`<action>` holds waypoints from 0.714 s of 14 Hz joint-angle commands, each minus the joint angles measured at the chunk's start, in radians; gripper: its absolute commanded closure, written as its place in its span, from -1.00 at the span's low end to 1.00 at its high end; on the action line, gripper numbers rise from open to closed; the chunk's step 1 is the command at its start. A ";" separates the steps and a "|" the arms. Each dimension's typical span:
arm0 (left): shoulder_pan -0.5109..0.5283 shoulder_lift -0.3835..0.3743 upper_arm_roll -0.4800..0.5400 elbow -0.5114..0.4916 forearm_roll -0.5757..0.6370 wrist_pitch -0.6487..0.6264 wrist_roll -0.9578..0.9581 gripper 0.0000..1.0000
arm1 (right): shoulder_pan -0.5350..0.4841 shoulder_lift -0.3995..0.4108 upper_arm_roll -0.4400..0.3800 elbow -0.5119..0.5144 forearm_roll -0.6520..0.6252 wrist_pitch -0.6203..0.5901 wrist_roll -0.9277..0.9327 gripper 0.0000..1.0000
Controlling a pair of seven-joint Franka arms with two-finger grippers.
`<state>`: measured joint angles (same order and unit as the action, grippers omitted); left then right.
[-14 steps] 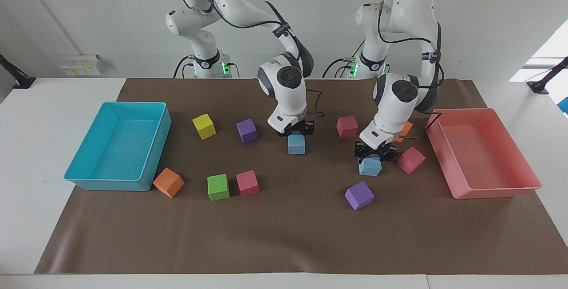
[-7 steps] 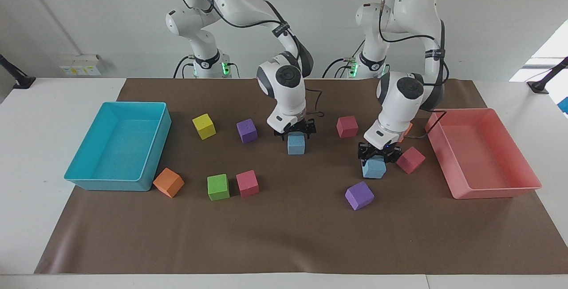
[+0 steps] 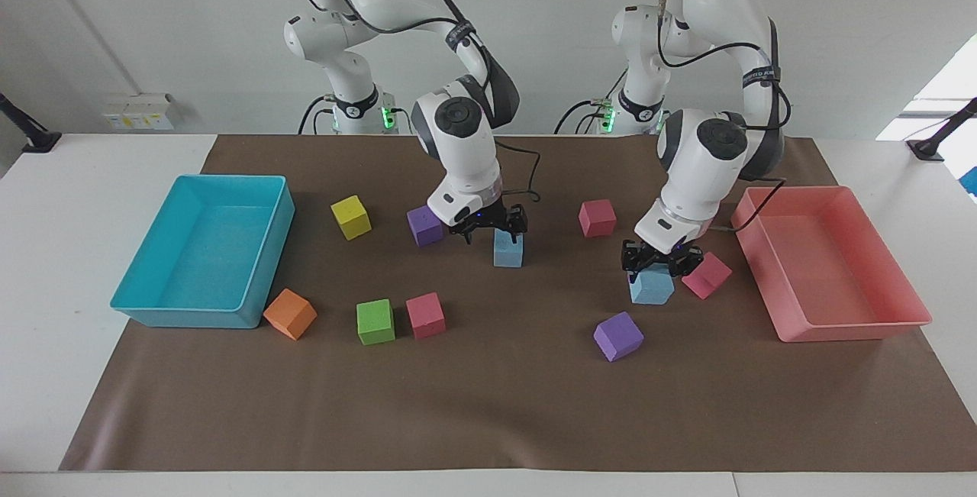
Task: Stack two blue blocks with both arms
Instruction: 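Carry the blue cube to the table centre with the right gripper and release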
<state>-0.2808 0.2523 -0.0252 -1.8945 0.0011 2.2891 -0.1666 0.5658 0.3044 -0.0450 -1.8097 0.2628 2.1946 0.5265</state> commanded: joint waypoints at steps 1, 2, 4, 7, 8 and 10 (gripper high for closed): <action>-0.105 0.028 0.011 0.071 0.072 -0.051 -0.170 1.00 | -0.049 -0.031 0.008 -0.019 0.116 -0.006 -0.110 -1.00; -0.135 0.028 0.011 0.071 0.074 -0.050 -0.210 1.00 | -0.066 -0.031 0.008 -0.029 0.178 0.000 -0.178 -1.00; -0.187 0.027 0.011 0.072 0.074 -0.051 -0.240 1.00 | -0.119 -0.034 0.008 -0.048 0.278 -0.001 -0.384 -1.00; -0.254 0.022 0.011 0.074 0.074 -0.051 -0.332 1.00 | -0.179 -0.068 0.007 -0.124 0.430 -0.001 -0.656 -1.00; -0.267 0.021 0.010 0.072 0.074 -0.054 -0.340 1.00 | -0.199 -0.076 0.007 -0.143 0.441 -0.001 -0.713 -0.64; -0.308 0.016 0.005 0.071 0.073 -0.060 -0.408 1.00 | -0.211 -0.085 0.007 -0.170 0.484 0.001 -0.784 -0.10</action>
<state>-0.5429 0.2642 -0.0324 -1.8465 0.0543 2.2602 -0.5093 0.3700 0.2690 -0.0493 -1.9152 0.6930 2.1899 -0.1768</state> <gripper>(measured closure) 0.396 0.176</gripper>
